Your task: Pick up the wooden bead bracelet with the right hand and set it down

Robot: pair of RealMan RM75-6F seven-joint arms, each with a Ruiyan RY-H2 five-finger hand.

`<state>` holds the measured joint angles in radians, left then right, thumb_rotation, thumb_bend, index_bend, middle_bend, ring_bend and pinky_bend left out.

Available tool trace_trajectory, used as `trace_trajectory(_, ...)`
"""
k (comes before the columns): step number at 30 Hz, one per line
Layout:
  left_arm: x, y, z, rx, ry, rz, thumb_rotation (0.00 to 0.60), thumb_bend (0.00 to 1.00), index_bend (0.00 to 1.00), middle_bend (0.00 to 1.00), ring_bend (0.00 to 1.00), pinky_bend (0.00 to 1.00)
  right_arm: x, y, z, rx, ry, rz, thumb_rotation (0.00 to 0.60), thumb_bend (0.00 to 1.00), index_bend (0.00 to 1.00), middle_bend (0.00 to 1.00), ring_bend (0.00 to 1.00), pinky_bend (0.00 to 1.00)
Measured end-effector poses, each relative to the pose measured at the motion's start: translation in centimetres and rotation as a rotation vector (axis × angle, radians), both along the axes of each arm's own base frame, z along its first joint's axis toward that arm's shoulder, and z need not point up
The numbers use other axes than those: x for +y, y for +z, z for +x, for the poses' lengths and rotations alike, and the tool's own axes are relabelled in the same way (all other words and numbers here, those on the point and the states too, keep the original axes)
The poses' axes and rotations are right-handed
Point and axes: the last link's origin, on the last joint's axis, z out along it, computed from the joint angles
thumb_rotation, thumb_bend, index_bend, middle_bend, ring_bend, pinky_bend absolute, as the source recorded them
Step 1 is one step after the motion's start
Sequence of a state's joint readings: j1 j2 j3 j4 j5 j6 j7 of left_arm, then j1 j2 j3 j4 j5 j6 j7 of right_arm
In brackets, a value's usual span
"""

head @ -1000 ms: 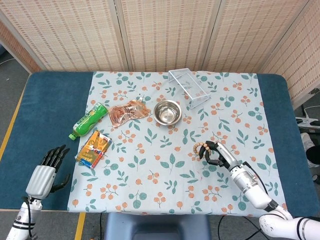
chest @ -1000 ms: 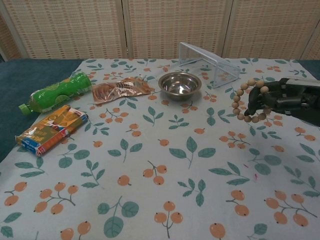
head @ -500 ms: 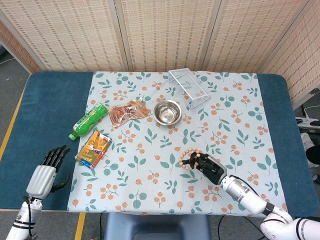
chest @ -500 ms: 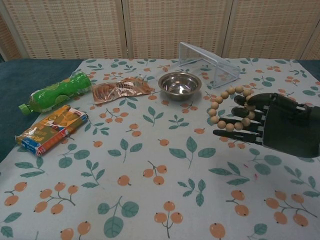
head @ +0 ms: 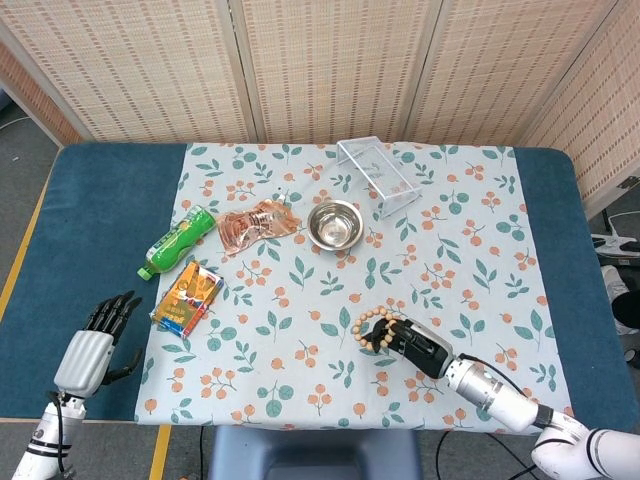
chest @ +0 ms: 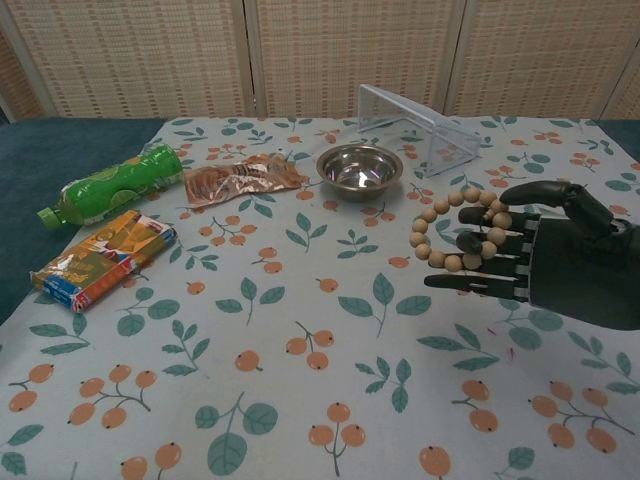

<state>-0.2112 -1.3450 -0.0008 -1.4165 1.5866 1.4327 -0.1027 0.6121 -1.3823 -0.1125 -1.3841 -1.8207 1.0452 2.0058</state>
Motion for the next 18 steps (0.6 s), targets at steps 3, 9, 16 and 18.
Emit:
trace_trajectory(3, 0.0, 0.0, 0.0, -0.002, 0.000, -0.002, 0.600, 0.45, 0.00, 0.00, 0.00, 0.10, -0.3, 0.1, 0.3, 0.018, 0.018, -0.021, 0.226, 0.44, 0.46, 0.54, 0.26, 0.15)
trace_trajectory(9, 0.0, 0.1, 0.0, -0.004, 0.000, -0.002, 0.600, 0.45, 0.00, 0.00, 0.00, 0.10, -0.2, -0.2, 0.4, 0.020, 0.021, -0.012, 0.213, 0.41, 0.47, 0.53, 0.26, 0.16)
trace_trajectory(16, 0.0, 0.0, -0.1, 0.000, 0.004, -0.006, 0.600, 0.45, 0.00, 0.00, 0.00, 0.10, -0.1, -1.2, 0.4, 0.008, 0.043, 0.010, 0.202, 0.41, 0.53, 0.53, 0.26, 0.16)
trace_trajectory(18, 0.0, 0.0, 0.0, 0.000, 0.003, -0.005, 0.600, 0.45, 0.00, 0.00, 0.00, 0.10, -0.1, -1.5, 0.5, 0.007, 0.055, 0.014, 0.188, 0.41, 0.54, 0.53, 0.26, 0.16)
